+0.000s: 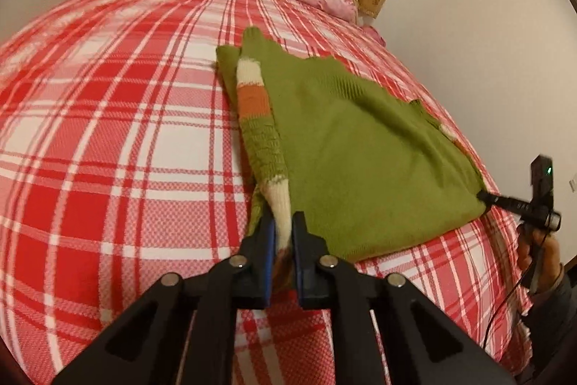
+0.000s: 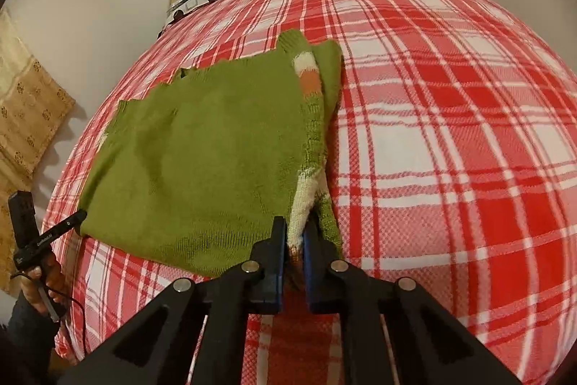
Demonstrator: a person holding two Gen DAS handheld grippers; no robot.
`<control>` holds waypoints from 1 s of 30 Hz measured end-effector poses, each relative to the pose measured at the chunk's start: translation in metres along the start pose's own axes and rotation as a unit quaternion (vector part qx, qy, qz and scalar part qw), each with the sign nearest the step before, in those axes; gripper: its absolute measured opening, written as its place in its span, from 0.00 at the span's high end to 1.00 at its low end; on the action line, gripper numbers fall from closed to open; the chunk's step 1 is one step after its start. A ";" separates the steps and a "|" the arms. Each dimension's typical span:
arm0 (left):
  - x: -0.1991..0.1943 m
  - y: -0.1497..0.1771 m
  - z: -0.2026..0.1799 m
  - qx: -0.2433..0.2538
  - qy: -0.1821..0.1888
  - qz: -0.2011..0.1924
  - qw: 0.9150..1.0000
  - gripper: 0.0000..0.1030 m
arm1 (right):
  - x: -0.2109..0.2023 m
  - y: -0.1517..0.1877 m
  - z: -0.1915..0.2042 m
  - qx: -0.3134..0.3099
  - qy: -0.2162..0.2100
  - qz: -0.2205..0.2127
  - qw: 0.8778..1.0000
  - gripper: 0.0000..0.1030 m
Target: Fold small clothes
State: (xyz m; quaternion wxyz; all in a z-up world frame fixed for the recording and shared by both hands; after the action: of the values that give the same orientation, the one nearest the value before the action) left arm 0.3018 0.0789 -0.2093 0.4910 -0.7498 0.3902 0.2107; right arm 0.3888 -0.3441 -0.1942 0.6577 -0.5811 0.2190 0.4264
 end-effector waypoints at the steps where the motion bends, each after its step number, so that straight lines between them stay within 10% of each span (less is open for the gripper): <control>1: -0.005 0.000 -0.001 0.006 -0.006 -0.007 1.000 0.88 | -0.008 -0.004 0.000 -0.006 0.031 -0.008 0.999 0.86; 6: -0.026 -0.013 -0.005 0.024 -0.048 -0.064 0.996 0.78 | -0.032 -0.037 0.021 -0.027 0.052 -0.068 0.996 0.47; 9: -0.012 -0.022 -0.010 0.014 -0.051 -0.059 0.997 0.62 | -0.018 -0.060 0.053 -0.061 0.041 -0.077 0.994 0.47; 14: 0.023 -0.007 -0.014 0.020 -0.082 0.002 0.996 0.62 | 0.035 -0.075 0.115 -0.108 -0.013 -0.038 0.993 0.46; 18: 0.023 0.008 -0.014 0.045 -0.100 0.004 0.994 0.59 | 0.086 -0.051 0.139 -0.171 0.037 0.046 0.984 0.46; 22: 0.015 0.013 -0.012 0.043 -0.083 0.000 0.996 0.59 | 0.064 -0.056 0.152 -0.171 0.078 -0.006 0.982 0.46; 25: 0.005 0.013 -0.007 0.017 -0.069 -0.003 0.997 0.58 | 0.051 -0.064 0.196 -0.198 -0.022 -0.054 0.979 0.46; 30: -0.027 0.010 0.006 -0.007 -0.084 -0.058 0.995 0.53 | 0.101 -0.040 0.251 -0.215 -0.142 0.031 0.966 0.45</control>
State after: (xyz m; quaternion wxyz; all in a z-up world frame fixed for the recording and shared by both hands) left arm 0.2781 0.0923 -0.1989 0.5283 -0.7544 0.3018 0.2464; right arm 0.4237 -0.0734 -0.1928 0.5277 -0.6353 0.0442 0.5621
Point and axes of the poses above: each gripper's, at about its wrist camera, not at the fingertips, and x roughly the way its jaws point, z to its left, y to its underside, the point moved 3 cm from there along x, roughly the way its jaws point, and after that the axes turned 7 degrees about -x, right-handed, at the moved point
